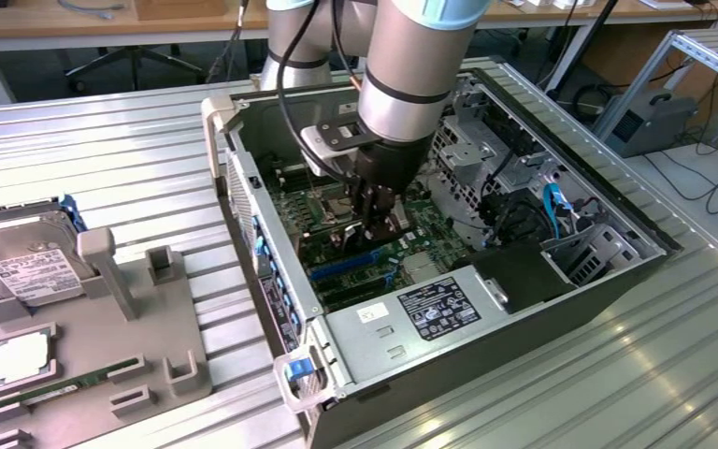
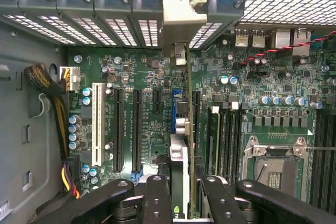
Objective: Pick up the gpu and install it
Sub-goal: 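Insert the gpu into the slot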
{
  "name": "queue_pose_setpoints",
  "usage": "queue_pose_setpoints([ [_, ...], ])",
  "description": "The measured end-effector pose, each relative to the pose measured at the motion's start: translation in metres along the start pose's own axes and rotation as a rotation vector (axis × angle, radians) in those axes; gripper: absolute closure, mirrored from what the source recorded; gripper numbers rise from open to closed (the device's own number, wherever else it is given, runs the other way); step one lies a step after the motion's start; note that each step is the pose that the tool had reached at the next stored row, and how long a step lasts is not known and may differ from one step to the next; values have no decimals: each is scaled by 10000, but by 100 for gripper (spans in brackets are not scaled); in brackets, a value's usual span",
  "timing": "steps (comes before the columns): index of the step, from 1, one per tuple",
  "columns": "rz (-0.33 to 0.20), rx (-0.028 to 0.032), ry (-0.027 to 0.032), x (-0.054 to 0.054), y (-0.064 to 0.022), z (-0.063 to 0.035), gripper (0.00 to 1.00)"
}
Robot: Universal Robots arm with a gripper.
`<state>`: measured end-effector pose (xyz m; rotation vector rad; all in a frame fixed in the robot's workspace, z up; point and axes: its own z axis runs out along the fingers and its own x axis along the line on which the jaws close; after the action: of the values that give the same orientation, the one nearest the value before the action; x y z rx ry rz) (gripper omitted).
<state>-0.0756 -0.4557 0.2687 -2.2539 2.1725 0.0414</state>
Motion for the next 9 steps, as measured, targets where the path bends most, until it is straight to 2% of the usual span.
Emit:
queue_pose_setpoints([
  [4,10,0,33,-1,16,3,73],
  [7,21,-2,101,-2,54,4,73],
  [9,24,-1,102,-8,75,6,73],
])
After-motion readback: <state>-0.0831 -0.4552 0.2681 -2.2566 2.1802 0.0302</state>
